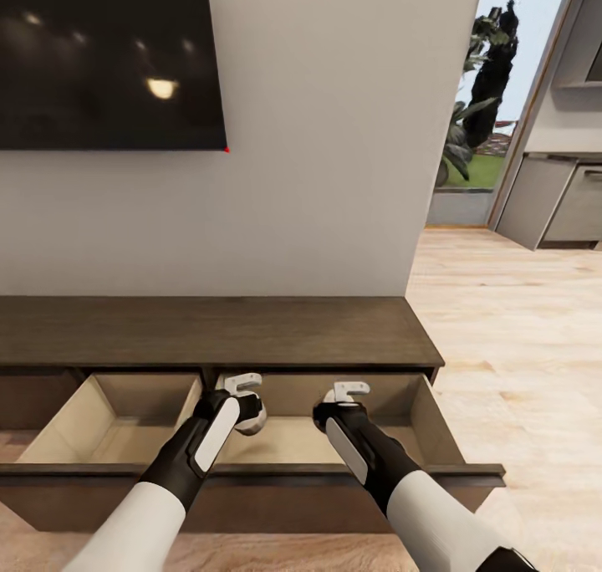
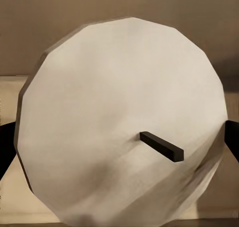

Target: Place each of the two pumpkins and all three candles from the living room inside a cabinet in the living room (use any cabinet), then make sure every cabinet is closed, and position the cauldron so it is next to a table in the living room.

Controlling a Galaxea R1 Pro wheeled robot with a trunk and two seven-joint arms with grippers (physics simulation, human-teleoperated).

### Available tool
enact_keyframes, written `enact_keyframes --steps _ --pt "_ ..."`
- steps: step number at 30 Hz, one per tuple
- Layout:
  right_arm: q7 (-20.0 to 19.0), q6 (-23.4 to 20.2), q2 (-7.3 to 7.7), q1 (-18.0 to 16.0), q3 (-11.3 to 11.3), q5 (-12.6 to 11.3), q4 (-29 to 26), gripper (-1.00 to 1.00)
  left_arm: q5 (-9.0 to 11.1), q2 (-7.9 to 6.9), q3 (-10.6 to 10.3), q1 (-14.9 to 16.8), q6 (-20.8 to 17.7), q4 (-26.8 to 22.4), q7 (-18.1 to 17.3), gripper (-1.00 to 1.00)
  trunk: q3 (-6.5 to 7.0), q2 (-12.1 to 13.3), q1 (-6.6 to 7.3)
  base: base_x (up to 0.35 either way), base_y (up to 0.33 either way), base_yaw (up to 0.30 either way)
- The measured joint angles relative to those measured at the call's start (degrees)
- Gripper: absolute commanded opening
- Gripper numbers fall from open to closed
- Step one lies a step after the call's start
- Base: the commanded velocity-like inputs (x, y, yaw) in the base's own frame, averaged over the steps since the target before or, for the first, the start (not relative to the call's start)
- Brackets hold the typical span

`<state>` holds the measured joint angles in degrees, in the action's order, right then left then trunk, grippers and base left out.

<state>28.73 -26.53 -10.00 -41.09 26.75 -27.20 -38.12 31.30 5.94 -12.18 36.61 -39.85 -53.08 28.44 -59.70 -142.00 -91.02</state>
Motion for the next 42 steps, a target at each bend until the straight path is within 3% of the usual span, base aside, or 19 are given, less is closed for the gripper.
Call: enact_keyframes --steps 3,12,26,42 --pt "0.0 0.0 0.0 0.0 0.0 0.0 -0.4 -1.0 -0.1 -0.02 0.0 0.0 0.0 0.0 0.0 -1.0 -0.54 -1.2 -0.66 0.0 0.0 0.0" --pt "-0.1 0.0 0.0 0.0 0.0 0.0 -0.6 -1.0 -0.2 -0.03 0.0 0.0 0.1 -0.2 0.0 -1.0 -2.53 -1.3 -0.9 0.0 0.0 0.0" --pt "-0.2 0.0 0.0 0.0 0.0 0.1 -0.6 -1.0 -0.4 -0.02 0.0 0.0 0.2 -0.4 -0.1 -1.0 -2.54 -1.3 -0.9 0.004 0.0 0.0" --pt "-0.2 0.0 0.0 0.0 0.1 0.0 -0.7 -1.0 -0.3 -0.03 -0.2 0.0 0.1 -0.4 -0.2 -1.0 -2.54 -1.3 -0.89 0.166 0.0 0.0"
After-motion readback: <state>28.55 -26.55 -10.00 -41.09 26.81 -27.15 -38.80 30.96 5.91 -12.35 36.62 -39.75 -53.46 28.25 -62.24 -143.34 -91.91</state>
